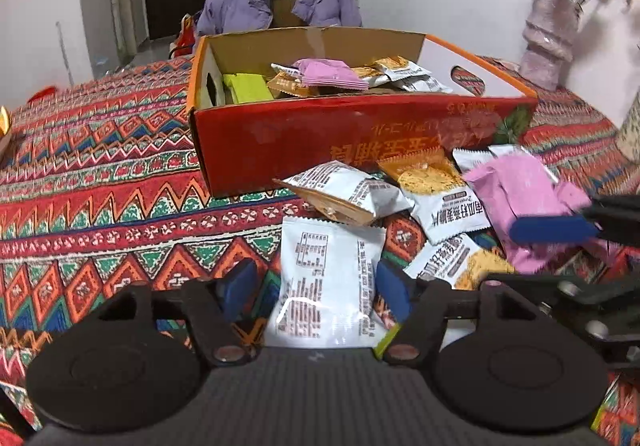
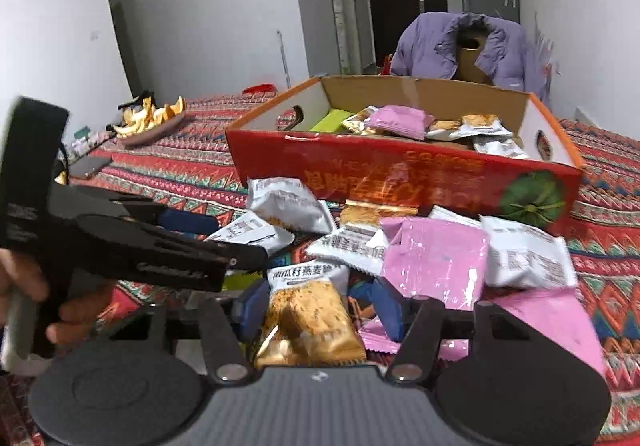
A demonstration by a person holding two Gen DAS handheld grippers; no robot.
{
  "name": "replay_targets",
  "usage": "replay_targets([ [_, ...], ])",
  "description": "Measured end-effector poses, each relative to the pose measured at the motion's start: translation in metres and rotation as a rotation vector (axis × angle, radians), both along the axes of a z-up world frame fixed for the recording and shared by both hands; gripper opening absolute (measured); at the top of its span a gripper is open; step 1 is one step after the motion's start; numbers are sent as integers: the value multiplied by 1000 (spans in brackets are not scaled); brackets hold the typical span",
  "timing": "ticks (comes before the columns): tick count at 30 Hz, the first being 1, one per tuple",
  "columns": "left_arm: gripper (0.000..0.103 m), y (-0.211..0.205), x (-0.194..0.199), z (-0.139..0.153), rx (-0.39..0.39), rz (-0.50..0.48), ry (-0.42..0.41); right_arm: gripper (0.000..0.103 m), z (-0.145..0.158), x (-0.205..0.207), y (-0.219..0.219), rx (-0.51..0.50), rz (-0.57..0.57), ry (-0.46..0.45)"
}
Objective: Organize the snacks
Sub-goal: 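Grasp a white packet with the left gripper while the right grasps a cracker bag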
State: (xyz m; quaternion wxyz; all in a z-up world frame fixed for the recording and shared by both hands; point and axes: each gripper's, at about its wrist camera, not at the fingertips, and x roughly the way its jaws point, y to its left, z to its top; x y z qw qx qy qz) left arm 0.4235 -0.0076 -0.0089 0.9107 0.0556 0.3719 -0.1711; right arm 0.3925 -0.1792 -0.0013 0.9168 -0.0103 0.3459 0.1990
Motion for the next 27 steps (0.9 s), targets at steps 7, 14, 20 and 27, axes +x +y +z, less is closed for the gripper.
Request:
replay_targets([
  [7,41,11,-8,2,-22,30,-19,46,-13,9,13,-46,19,36],
  [14,41,25,-35,21,-31,76,-49,39,-2,-3,6,-47,-4,12],
  [20,41,28,-82,44,-39,110,-87,39,25,-41,-12,-31,-40,-29],
  [27,41,37,-150,69,-94,185,-144,39,58,-110,-44,-5,-90,-92],
])
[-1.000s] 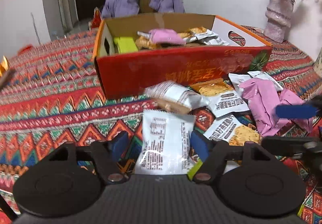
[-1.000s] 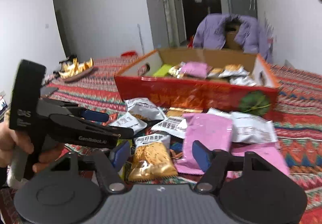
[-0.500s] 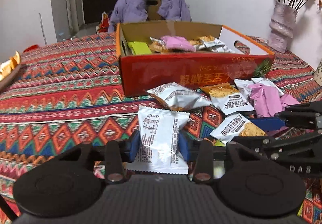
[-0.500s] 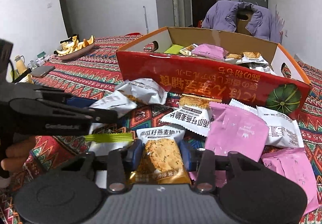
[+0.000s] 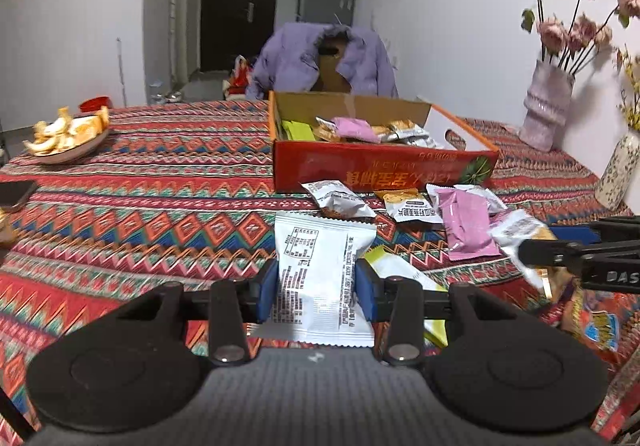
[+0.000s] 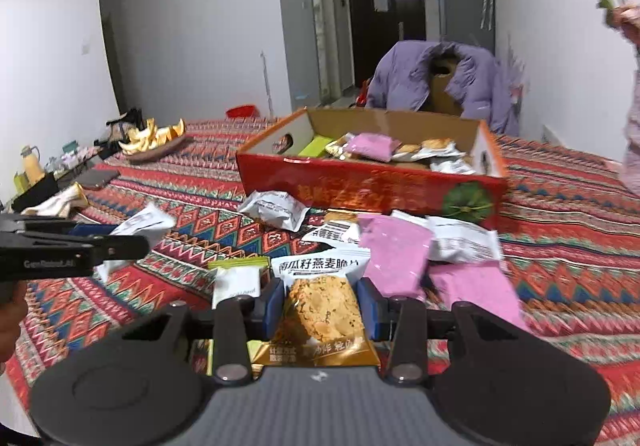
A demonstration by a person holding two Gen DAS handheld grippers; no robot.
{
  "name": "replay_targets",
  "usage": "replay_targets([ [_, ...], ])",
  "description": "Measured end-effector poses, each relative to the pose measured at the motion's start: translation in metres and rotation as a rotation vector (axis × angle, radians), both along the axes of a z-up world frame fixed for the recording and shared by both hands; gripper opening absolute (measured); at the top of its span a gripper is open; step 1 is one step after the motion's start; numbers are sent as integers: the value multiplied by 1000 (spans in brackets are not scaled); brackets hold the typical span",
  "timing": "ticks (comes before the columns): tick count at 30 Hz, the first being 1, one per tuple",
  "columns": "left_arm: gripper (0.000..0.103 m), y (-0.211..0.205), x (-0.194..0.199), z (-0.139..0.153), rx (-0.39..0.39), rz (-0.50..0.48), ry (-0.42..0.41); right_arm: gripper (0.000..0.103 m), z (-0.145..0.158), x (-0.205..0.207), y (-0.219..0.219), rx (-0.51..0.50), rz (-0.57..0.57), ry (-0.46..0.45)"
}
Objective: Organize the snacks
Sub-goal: 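Grasp a white packet with the left gripper while the right grasps a cracker bag, then carry both packets into the cardboard box and open both grippers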
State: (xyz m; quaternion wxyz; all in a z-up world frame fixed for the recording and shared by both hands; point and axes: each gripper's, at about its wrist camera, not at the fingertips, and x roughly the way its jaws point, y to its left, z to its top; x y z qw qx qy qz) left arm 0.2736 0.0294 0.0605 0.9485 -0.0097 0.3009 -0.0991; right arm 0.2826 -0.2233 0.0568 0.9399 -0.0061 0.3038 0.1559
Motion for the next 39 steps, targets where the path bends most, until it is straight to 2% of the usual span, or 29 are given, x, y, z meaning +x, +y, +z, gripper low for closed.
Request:
replay_targets([
  [6,41,7,-50,13,-33,58,-42,39,17,-49,-16,-7,-21,-62],
  [13,41,11,-94,13,-47,97,-64,39,18,-89,-27,-1,-29,-79],
  [21,41,9,-99,17,-49,97,-74,39,16,-95,-38,24,-54,-81],
  [25,41,7,-77,24,-71,71,-70,39,18,-78,-43,36,-51,-80],
  [29,41,12,-31,39,-184,15,-21,39,25,-43,-46,15,-49,-75],
  [31,41,14,-5,51,-209,-9,-23,39,37,-20,-50,19,-26,-81],
  [35,41,10,56,82,-179,-31,-34,39,70,32,-60,11,9,-100],
  [39,41,3,125,103,-148,-49,-18,39,95,103,-69,31,32,-75],
])
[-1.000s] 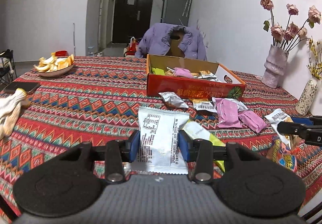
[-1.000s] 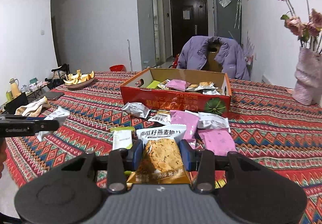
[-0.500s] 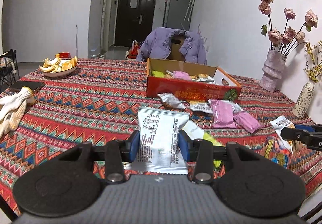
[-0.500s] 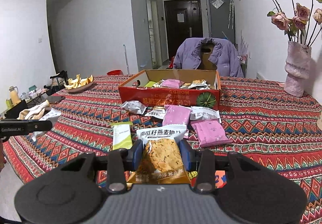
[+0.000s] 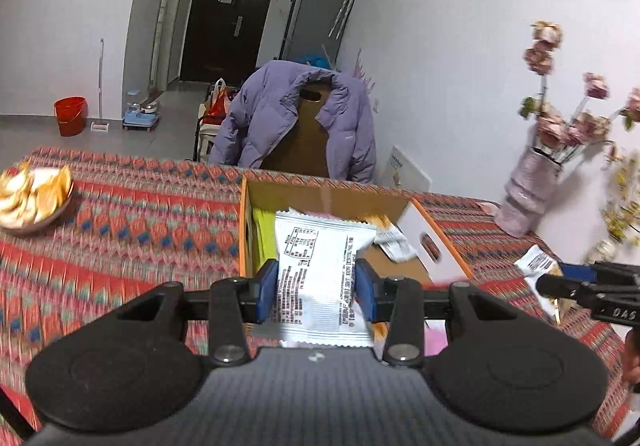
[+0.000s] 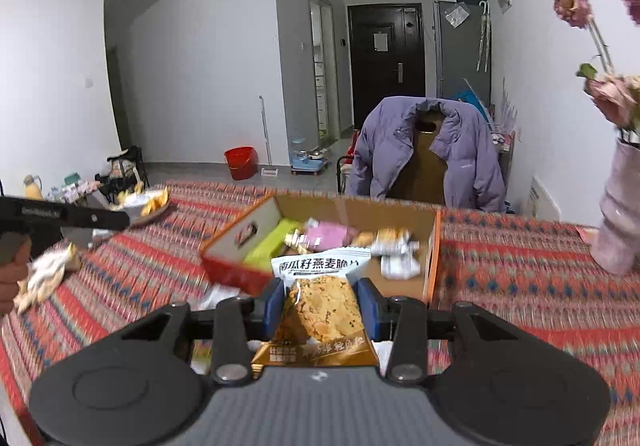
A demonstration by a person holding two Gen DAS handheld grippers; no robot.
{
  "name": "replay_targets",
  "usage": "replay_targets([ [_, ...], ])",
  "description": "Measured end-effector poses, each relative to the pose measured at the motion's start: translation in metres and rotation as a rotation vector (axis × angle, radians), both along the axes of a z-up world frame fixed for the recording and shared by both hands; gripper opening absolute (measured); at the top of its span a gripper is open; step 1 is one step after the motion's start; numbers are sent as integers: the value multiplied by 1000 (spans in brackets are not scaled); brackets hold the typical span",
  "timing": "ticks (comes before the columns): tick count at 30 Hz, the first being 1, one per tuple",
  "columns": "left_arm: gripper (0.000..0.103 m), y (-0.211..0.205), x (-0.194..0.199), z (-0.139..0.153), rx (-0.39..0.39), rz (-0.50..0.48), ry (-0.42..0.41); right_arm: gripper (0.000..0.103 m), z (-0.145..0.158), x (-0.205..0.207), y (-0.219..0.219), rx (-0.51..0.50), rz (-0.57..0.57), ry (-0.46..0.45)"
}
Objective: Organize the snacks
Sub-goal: 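Carry both packets into the cardboard box and open both grippers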
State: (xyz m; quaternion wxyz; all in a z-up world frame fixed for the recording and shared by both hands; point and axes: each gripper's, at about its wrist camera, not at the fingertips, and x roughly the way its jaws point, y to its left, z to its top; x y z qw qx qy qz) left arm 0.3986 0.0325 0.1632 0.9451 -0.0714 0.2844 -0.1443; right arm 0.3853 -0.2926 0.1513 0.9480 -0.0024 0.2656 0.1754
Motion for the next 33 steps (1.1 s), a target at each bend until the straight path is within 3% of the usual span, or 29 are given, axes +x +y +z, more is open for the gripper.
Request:
replay_targets([
  [6,41,-21,113,-7,-5,15,106,39,-5,119,0,64,28,122],
  [10,41,-42,165,-45,26,40,204,39,-46,190,13,80,6,246],
  [14,41,-70,191,-96,95,29,295,39,-97,235,32,19,-16,353],
  [17,42,-86,204,-123,157,23,326,40,-124,251,42,-12,-33,394],
  [22,44,-100,218,-145,162,5,370,41,-146,267,50,-73,-71,400],
  [25,47,-107,222,-150,153,-15,380,53,-149,271,48,-54,-71,406],
  [29,54,-106,221,-143,149,-19,375,60,-138,265,43,-61,-72,380],
  [33,60,-100,209,-120,159,-30,314,61,-121,253,33,-48,-69,360],
])
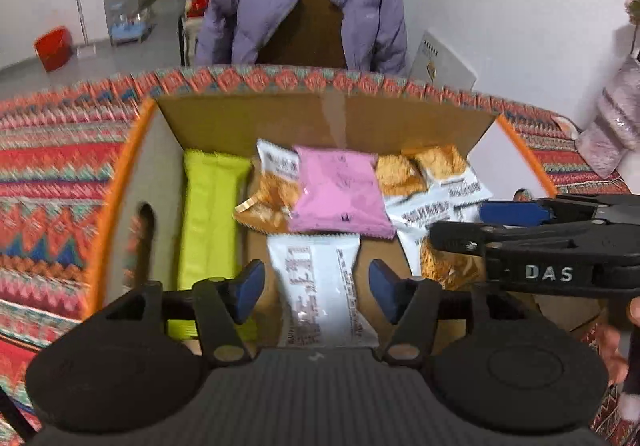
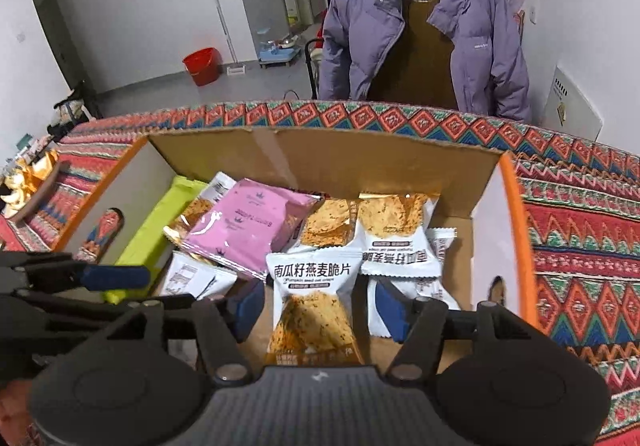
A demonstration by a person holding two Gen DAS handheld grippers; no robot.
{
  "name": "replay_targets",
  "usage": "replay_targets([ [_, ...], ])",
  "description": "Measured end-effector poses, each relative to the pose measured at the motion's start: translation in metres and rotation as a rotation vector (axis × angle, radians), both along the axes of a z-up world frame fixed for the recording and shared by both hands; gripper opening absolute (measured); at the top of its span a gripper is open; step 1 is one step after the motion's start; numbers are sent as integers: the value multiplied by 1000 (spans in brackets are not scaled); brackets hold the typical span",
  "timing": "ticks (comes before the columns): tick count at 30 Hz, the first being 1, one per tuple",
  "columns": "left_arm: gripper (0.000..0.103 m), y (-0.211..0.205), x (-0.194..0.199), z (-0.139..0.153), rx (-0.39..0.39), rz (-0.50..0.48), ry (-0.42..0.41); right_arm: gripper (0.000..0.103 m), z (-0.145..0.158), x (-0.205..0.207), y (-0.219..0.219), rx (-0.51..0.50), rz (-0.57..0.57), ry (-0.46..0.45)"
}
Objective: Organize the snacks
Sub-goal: 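Carry both packets into the cardboard box and open both grippers, then move both tools back toward the remaining snack pile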
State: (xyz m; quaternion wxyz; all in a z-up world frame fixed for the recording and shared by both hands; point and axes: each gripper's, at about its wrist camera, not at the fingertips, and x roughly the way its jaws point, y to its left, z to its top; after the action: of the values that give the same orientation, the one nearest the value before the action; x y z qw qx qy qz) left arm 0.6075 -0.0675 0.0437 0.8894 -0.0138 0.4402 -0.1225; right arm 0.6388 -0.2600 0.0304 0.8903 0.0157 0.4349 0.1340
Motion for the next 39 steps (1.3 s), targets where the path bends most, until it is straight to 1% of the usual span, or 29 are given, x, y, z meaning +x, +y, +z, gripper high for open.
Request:
replay_targets([
  [4,60,12,-14,26,11,3,-48,61,28,-21,-9,-7,-3,-38],
  [6,60,22,-28,42,25,0,-74,65,46,-37,-14,-8,4,-62],
  [8,61,31,-43,58,41,7,-103,74,67,-56,-18,-14,12,-97],
  [10,65,41,-60,75,44,9,-131,75,89,-79,-23,-24,18,-136],
  [12,69,51,-84,94,46,9,-170,76,112,-101,-27,-31,23,-170],
  [14,72,60,-111,114,57,5,-214,83,134,-127,-30,-38,30,-210],
  [15,74,64,-126,123,59,1,-236,84,145,-140,-31,-44,32,-231],
  [18,81,74,-168,145,59,-16,-294,85,169,-178,-32,-62,54,-279],
  [20,82,79,-193,155,53,-11,-324,87,181,-205,-33,-71,73,-309],
  [24,82,93,-241,168,29,9,-359,87,193,-254,-31,-78,107,-355],
  [30,85,111,-313,172,10,44,-424,88,197,-328,-24,-102,156,-419],
  [33,86,112,-344,166,34,47,-438,89,191,-363,-24,-97,175,-439],
  [36,86,110,-371,157,39,39,-451,89,180,-395,-24,-91,180,-458],
  [39,90,106,-400,142,43,37,-473,95,162,-423,-23,-97,207,-470],
])
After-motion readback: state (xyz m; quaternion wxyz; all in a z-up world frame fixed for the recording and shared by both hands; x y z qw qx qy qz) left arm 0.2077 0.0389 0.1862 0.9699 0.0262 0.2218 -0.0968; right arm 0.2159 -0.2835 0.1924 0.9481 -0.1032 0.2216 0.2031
